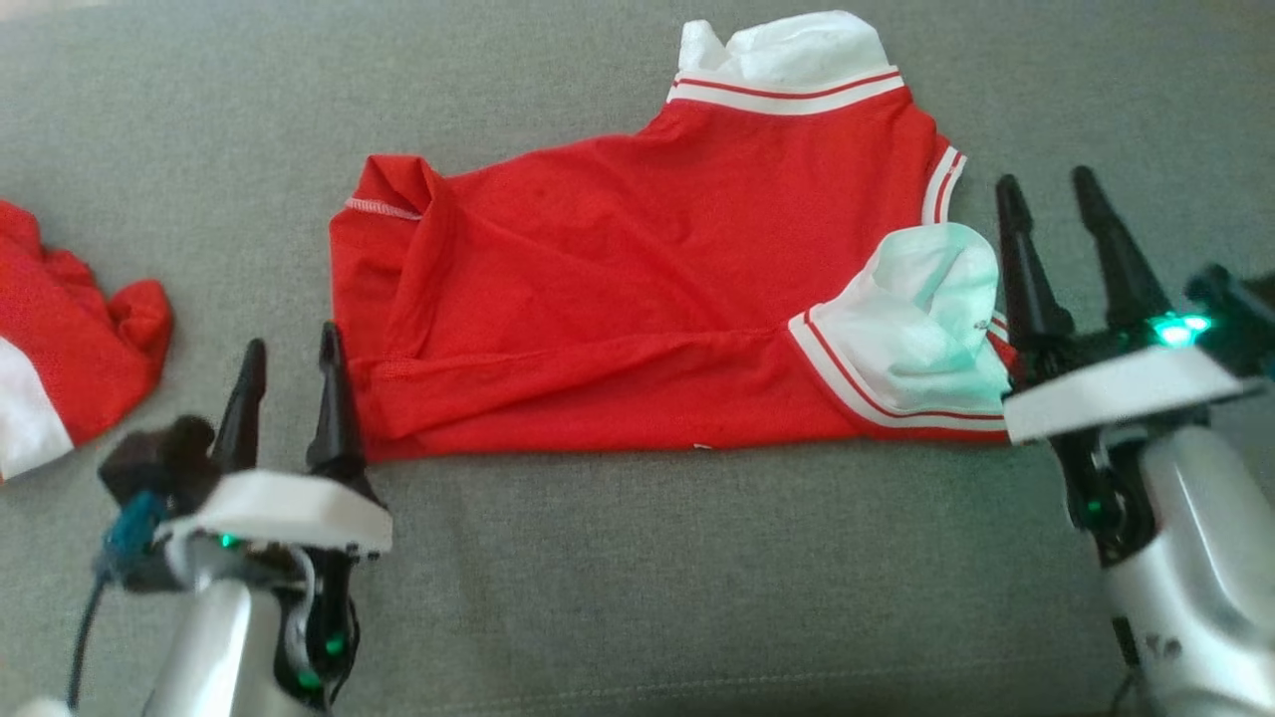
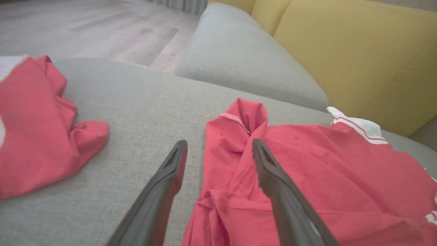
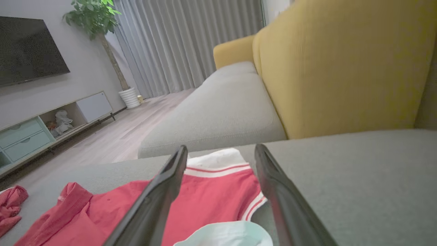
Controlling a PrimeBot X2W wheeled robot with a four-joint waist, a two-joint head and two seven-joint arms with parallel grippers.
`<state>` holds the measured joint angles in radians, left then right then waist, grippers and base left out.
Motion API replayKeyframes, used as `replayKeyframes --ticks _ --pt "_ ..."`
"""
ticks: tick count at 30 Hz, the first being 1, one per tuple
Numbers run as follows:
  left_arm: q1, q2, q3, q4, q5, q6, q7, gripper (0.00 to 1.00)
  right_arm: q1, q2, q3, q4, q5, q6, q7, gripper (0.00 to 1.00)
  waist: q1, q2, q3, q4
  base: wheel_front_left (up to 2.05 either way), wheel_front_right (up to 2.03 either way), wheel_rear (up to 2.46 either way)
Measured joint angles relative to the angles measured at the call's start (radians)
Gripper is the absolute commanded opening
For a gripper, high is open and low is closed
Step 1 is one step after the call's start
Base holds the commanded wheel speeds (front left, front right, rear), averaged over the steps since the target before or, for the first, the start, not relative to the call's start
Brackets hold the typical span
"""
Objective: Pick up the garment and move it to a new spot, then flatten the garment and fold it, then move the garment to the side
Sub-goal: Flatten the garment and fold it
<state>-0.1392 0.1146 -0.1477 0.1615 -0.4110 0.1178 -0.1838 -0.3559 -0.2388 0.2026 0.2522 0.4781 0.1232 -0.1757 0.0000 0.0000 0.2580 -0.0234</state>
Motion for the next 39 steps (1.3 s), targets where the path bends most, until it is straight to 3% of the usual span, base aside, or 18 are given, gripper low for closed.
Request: replayKeyframes --ticks 8,14,19,33,39 --pt "0.093 0.003 -0.034 -0.102 0.159 0.041 -0.066 1.00 0.206 0.025 -0.072 -0.183 -0.194 0.000 -0.044 1.00 -0.0001 0.0000 -0.046 -0.007 0.00 0.00 0.00" --pt "0.185 0.001 -0.050 -0.100 0.182 0.040 -0.066 1.00 0.364 0.087 -0.112 -0.258 -0.228 0.000 -0.006 1.00 -0.0001 0.0000 -0.077 -0.010 0.00 0.00 0.00" --pt "0.201 -0.003 -0.049 -0.089 0.182 0.039 -0.066 1.00 0.386 0.108 -0.118 -0.287 -0.235 0.000 0.015 1.00 -0.0001 0.0000 -0.089 -0.011 0.00 0.00 0.00" --pt "0.199 -0.016 -0.033 -0.048 0.182 0.005 -0.066 1.00 0.388 0.125 -0.122 -0.294 -0.237 0.000 0.036 1.00 -0.0001 0.0000 -0.088 -0.002 0.00 0.00 0.00" --pt "0.168 -0.024 -0.034 0.073 0.132 -0.033 -0.036 1.00 0.370 0.128 -0.160 -0.183 -0.214 0.000 0.058 1.00 0.0000 0.0000 -0.063 -0.001 0.00 0.00 0.00"
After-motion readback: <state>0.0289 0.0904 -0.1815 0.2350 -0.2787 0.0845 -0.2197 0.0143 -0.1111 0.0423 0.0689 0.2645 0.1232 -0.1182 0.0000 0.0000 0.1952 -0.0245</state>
